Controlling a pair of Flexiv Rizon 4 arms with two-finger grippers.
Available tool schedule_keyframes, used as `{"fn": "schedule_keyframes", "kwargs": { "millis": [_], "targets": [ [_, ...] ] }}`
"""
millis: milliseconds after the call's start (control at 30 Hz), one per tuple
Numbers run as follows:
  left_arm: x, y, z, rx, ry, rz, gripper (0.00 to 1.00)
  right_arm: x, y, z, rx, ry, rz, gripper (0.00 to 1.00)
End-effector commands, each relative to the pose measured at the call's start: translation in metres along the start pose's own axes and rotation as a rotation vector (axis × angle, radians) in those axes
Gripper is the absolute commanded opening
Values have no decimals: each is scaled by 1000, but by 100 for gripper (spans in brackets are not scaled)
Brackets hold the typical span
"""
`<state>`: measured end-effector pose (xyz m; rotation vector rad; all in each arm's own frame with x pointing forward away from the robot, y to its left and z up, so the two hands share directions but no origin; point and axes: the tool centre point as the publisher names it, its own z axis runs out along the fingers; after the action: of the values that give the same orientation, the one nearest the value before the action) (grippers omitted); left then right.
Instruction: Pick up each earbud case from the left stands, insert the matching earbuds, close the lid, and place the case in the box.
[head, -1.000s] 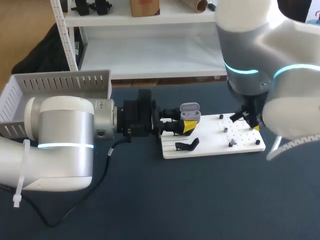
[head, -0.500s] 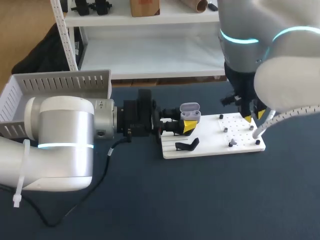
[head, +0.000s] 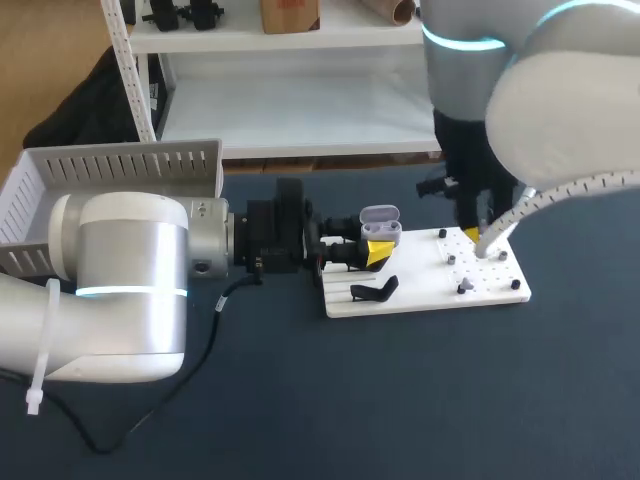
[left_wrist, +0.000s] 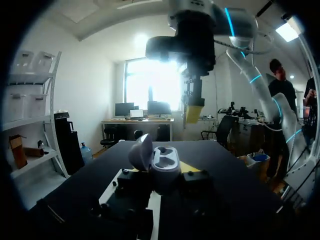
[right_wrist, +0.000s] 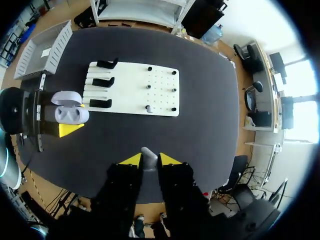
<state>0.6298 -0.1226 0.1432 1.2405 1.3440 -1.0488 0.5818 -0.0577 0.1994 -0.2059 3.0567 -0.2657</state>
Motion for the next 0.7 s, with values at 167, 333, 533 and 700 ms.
{"fn": "schedule_keyframes", "kwargs": {
  "millis": [167, 333, 533, 700],
  "targets": [
    [1, 0, 0, -2, -5, 2, 0, 3, 27, -21, -29, 22, 12, 0],
    [1, 0, 0, -2, -5, 2, 0, 4, 34, -26, 1, 24, 1, 0],
    [1, 0, 0, -2, -5, 2, 0, 4, 34, -26, 1, 24, 1, 0],
    [1, 0, 0, -2, -5, 2, 0, 4, 34, -26, 1, 24, 1, 0]
  ]
}}
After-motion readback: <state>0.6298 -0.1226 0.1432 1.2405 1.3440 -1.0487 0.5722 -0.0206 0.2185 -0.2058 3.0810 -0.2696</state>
